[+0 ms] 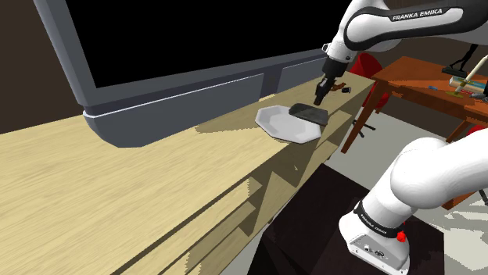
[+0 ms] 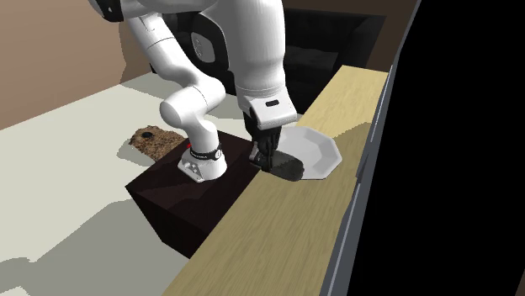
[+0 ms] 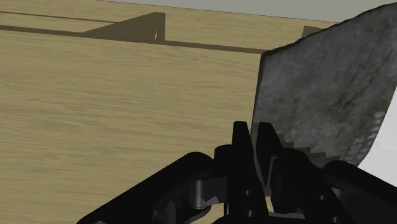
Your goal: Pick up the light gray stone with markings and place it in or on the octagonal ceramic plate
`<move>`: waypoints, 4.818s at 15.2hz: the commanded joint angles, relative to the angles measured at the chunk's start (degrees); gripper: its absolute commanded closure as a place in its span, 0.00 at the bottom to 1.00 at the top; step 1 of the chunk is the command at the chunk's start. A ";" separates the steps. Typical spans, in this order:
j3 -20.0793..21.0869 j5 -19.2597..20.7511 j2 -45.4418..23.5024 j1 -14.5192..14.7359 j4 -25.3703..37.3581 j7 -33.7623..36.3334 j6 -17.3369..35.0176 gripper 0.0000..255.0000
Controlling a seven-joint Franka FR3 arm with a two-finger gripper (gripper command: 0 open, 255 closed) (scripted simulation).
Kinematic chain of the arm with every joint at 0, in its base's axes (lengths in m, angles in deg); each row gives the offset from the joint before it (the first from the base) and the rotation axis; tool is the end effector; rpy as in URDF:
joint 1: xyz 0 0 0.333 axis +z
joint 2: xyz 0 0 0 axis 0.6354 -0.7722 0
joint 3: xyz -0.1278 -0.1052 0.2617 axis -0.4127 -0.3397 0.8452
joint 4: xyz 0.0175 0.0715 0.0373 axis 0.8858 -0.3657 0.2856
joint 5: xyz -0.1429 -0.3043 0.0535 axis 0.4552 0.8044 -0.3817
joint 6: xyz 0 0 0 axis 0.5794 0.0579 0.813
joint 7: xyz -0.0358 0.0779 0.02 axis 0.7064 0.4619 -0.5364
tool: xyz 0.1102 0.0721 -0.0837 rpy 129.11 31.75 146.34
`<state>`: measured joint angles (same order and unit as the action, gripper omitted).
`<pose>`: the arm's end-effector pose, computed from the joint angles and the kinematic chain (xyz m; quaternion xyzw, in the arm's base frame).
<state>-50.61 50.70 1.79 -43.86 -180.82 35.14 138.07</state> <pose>0.3037 -0.1459 0.4486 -0.9992 -0.0140 -0.0304 0.0217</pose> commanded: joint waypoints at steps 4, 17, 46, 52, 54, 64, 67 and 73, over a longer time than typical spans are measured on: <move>0.00 0.00 0.00 0.00 0.00 0.00 0.00 1.00; -43.17 -41.27 8.04 0.54 -11.11 -14.94 -1.26 0.00; -38.41 -43.86 10.02 0.79 -12.63 -12.05 1.44 1.00; -34.88 -43.75 12.32 -0.93 -10.87 -7.62 -0.59 1.00; -33.83 -43.78 12.97 -1.35 -10.18 -6.21 -1.27 1.00; -18.10 -53.68 21.02 -0.39 -20.21 0.22 10.15 1.00; -19.44 -53.96 20.13 0.03 -21.44 -2.10 11.21 1.00; -22.50 -54.72 17.86 1.32 -23.54 -7.09 13.38 1.00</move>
<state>-72.79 -3.69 19.87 -42.80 -203.74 28.94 150.83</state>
